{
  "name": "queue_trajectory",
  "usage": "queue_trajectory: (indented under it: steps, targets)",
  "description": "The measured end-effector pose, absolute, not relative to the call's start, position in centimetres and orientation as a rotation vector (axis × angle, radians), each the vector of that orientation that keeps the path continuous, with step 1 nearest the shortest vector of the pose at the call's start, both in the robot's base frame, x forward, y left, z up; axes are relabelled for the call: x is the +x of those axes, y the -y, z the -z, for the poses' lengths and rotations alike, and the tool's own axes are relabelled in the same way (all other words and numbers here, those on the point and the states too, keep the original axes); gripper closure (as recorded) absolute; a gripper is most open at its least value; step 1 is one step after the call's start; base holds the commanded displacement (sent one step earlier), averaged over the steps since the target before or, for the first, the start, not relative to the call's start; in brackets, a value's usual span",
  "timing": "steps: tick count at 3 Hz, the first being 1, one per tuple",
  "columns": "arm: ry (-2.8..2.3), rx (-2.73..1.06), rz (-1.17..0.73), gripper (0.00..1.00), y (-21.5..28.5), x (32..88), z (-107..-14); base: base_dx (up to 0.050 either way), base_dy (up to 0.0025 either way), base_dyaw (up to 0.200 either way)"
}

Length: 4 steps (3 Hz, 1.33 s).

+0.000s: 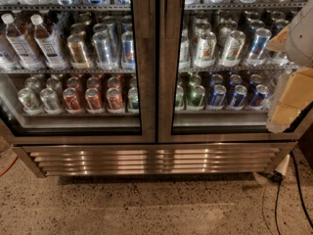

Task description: Open right fridge door

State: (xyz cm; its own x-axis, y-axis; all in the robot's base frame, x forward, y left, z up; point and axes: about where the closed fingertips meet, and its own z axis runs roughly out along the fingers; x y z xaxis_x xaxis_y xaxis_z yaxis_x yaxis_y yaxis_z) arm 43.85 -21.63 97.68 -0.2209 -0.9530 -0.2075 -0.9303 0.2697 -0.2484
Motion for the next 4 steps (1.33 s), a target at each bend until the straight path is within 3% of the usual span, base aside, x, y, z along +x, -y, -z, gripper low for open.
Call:
queue_trajectory:
  steps: [1,3,4]
  targets:
    - [-2.260,-1.728,0.128,0.00,20.7,47.4,-98.5,0.000,0.00000,0.000]
    - [-2.219,-1.721,0.143,0.00,20.0,48.1,-99.8,0.000,0.00000,0.000]
    - [-2.168,-1.731,0.043,0.00,19.8,48.3,-99.7,0.000,0.00000,0.000]
